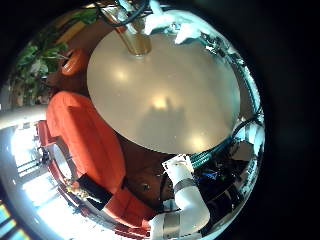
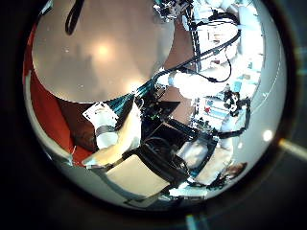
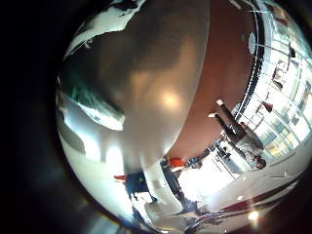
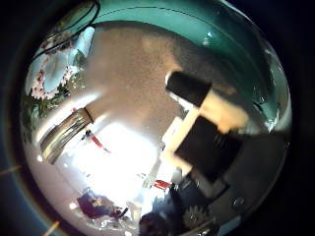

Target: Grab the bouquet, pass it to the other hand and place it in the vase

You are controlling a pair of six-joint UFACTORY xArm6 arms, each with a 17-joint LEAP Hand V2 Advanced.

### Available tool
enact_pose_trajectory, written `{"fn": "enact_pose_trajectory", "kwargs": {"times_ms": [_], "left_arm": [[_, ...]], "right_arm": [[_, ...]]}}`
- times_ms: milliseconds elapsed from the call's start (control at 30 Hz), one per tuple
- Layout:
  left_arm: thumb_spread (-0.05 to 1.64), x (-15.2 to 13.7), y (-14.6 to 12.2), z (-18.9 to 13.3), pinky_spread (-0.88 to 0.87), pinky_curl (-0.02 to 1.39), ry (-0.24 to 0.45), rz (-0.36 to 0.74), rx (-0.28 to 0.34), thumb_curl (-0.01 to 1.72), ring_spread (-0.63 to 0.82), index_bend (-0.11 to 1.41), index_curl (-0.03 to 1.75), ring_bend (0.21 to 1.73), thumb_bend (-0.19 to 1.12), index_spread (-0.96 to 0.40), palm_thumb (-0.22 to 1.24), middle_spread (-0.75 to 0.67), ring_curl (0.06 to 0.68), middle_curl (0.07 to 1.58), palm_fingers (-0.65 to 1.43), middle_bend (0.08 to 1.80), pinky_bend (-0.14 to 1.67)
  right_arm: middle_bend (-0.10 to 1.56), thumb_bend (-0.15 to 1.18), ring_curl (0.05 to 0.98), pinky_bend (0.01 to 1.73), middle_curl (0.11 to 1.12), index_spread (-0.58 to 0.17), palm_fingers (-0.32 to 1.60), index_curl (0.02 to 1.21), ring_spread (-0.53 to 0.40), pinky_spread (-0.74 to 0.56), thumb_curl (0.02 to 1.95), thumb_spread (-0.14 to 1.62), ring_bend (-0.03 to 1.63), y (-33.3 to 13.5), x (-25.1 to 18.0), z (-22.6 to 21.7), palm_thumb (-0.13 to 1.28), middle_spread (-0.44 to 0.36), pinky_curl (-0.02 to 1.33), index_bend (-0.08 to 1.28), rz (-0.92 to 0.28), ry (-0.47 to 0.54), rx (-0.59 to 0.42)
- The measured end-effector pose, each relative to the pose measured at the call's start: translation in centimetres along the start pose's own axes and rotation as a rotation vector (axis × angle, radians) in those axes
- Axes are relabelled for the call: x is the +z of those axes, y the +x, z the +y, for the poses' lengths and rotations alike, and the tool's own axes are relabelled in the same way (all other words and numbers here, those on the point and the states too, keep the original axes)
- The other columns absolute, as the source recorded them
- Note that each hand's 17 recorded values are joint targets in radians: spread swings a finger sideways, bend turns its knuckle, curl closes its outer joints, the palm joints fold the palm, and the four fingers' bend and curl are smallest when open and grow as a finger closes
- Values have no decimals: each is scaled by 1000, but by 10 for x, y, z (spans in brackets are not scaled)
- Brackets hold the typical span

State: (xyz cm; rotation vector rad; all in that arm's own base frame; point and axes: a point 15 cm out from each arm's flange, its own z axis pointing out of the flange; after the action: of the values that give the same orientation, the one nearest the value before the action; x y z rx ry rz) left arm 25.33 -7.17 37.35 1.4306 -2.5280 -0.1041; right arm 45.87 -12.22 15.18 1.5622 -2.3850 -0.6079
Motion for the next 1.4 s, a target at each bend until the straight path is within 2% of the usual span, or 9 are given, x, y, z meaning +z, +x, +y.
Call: {"fn": "enact_pose_trajectory", "kwargs": {"times_ms": [33, 133, 233, 333, 533, 833, 1033, 1167, 1400], "left_arm": [[1120, 0, 0, 0, 506, 251, 0, 0, 0, 327, 534, 187, 405, 436, -21, 4, 379, 353, 198, 336, 185, 193, 183], [1120, 0, 0, 0, 506, 252, 0, 0, 3, 327, 534, 188, 404, 436, -21, 4, 379, 353, 198, 337, 185, 193, 183], [1120, -1, 0, 0, 506, 253, 4, 0, 4, 327, 534, 188, 403, 436, -21, 4, 379, 353, 198, 337, 184, 193, 183], [1120, -2, 1, 0, 506, 253, 8, 2, 13, 327, 534, 188, 402, 436, -21, 4, 379, 353, 198, 338, 184, 193, 183], [1120, -3, 0, 0, 506, 254, 13, 1, 14, 327, 534, 189, 402, 437, -21, 4, 379, 353, 198, 339, 184, 193, 183], [1120, -14, -4, -11, 497, 256, 40, 20, -8, 327, 529, 191, 402, 438, -21, 4, 379, 348, 198, 339, 192, 193, 182], [1120, -37, 2, -25, 485, 252, 116, 87, -28, 327, 513, 196, 408, 442, -21, -7, 379, 327, 197, 342, 232, 197, 179], [1124, -56, 9, -36, 482, 248, 183, 156, -43, 327, 503, 197, 412, 448, -20, -9, 380, 314, 198, 345, 248, 197, 177], [1125, -87, 16, -53, 470, 244, 313, 290, -87, 325, 493, 193, 414, 452, -21, -7, 387, 305, 197, 349, 254, 196, 178]], "right_arm": [[777, 9, 371, 1028, 609, -387, 1311, 552, -274, -345, 424, 1054, 1098, 1, 0, 0, 692, -270, 83, 419, 7, 1, 0], [877, 23, 420, 1166, 667, -408, 1363, 649, -264, -361, 452, 1043, 1174, 5, -7, 1, 775, -271, 159, 581, 60, 21, 9], [1007, 56, 479, 1352, 752, -414, 1287, 765, -253, -317, 502, 1015, 1276, 7, -30, 0, 908, -271, 251, 764, 80, 95, 16], [1108, 98, 522, 1445, 806, -400, 1227, 843, -245, -277, 556, 1008, 1341, 6, -68, -1, 1017, -257, 309, 882, 66, 229, 14], [1227, 135, 587, 1528, 862, -361, 1151, 934, -222, -216, 656, 977, 1426, 20, -124, 29, 1120, -221, 382, 1009, 36, 382, 18], [1292, 127, 634, 1531, 875, -313, 1120, 978, -203, -182, 774, 949, 1466, 15, -224, 105, 1140, -176, 449, 1075, -49, 626, -100], [1318, 117, 648, 1504, 866, -291, 1126, 984, -195, -175, 848, 932, 1475, 8, -286, 170, 1138, -158, 482, 1091, -258, 808, -184], [1325, 115, 652, 1486, 856, -280, 1129, 982, -191, -176, 900, 917, 1477, 4, -318, 205, 1142, -150, 503, 1098, -453, 893, -239], [1335, 105, 656, 1459, 841, -263, 1133, 973, -187, -179, 987, 895, 1479, 1, -346, 269, 1126, -141, 540, 1106, -785, 915, -407]]}}
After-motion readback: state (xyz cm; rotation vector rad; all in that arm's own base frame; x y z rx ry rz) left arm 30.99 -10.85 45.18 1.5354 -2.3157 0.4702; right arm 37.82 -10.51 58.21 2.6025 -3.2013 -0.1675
